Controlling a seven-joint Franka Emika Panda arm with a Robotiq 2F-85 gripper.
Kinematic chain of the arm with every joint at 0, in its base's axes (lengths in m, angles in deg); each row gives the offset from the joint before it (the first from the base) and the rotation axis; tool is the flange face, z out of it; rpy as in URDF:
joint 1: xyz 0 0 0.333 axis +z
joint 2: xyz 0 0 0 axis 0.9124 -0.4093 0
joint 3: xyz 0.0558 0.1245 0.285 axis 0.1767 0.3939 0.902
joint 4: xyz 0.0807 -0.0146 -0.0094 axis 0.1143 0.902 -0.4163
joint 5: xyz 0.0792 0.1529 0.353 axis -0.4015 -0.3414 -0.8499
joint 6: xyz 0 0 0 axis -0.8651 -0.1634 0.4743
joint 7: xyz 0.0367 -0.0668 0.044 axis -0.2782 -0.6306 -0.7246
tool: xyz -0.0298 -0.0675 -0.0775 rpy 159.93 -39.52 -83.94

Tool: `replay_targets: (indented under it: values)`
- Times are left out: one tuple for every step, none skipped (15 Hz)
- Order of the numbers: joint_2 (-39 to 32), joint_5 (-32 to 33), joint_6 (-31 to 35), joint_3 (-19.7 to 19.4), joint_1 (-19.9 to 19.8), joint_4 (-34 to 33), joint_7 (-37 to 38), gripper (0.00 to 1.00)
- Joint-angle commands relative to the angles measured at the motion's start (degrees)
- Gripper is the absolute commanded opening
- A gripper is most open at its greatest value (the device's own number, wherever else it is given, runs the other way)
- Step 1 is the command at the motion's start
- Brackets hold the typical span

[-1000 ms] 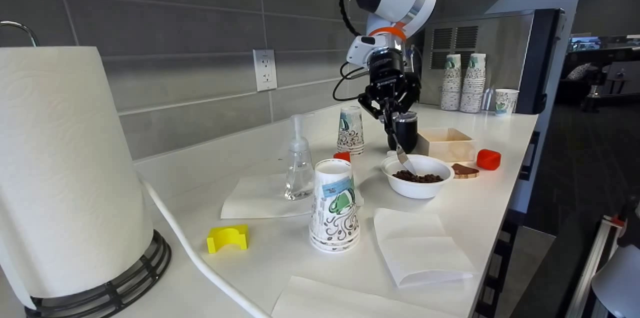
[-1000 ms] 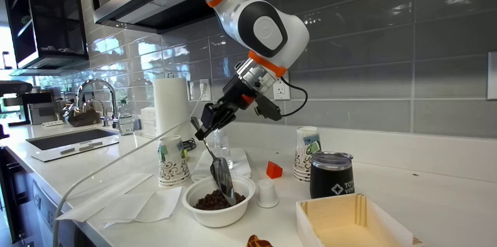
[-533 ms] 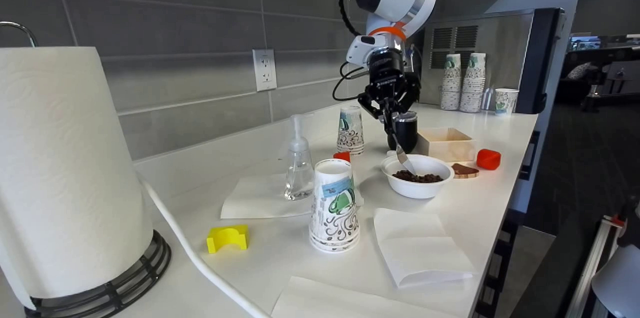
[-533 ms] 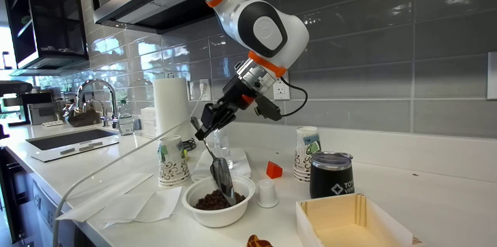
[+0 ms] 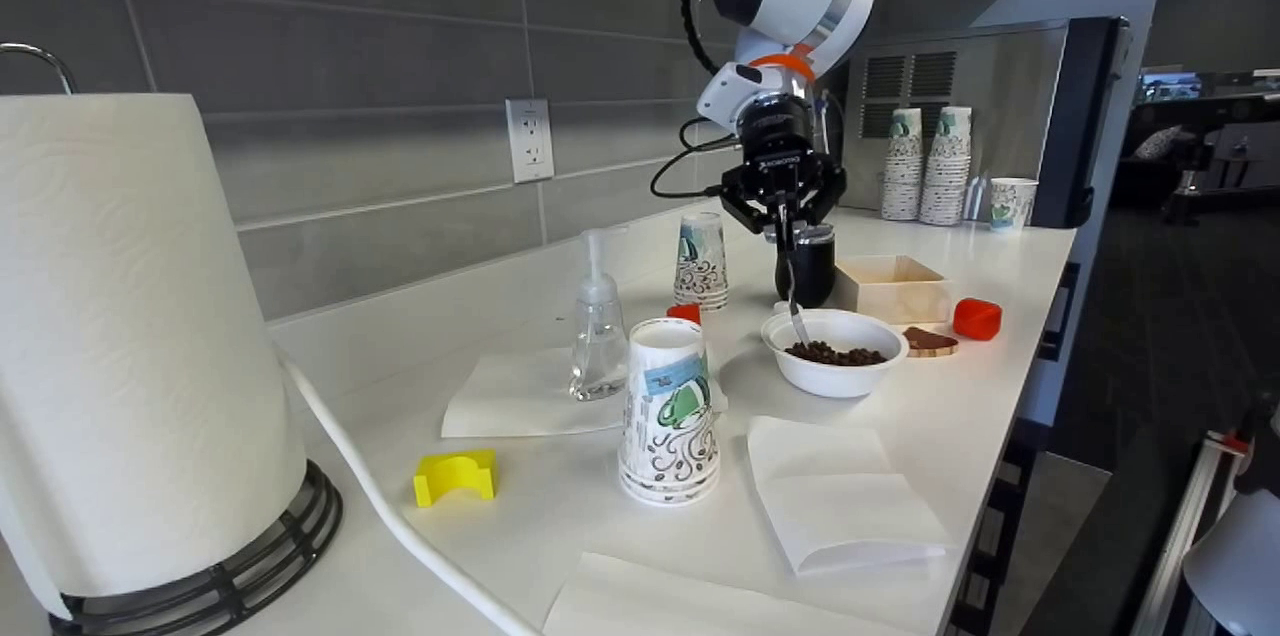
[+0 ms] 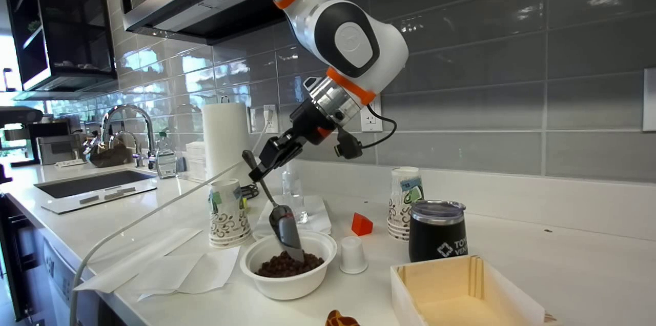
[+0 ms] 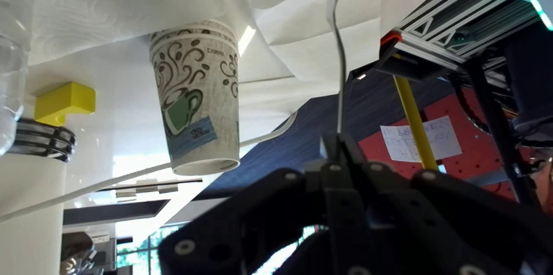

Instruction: Stir the contents of the bowl using the cake knife

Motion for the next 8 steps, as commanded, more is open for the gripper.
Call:
replay_targets:
  values:
    - [-1.2,-1.2,-7.6,0.0,-0.5,-1.7,-5.8,0.01]
    - [-1.0,-1.1,-9.0,0.0,-0.5,-1.6,-6.6,0.01]
    - [-1.2,-0.8,-11.2,-0.1,-0.6,-1.8,-7.3,0.01]
    - [-1.1,-0.8,-12.3,-0.3,-0.7,-1.8,-7.1,0.01]
    - [-1.0,-0.8,-13.0,-0.4,-0.8,-1.7,-6.9,0.01]
    - [-0.7,-0.8,-13.3,-0.7,-0.9,-1.6,-6.3,0.01]
    - [-0.5,-0.9,-12.8,-0.9,-1.1,-1.4,-5.7,0.01]
    - [-0.7,-0.9,-12.5,-1.2,-1.3,-1.5,-5.6,0.01]
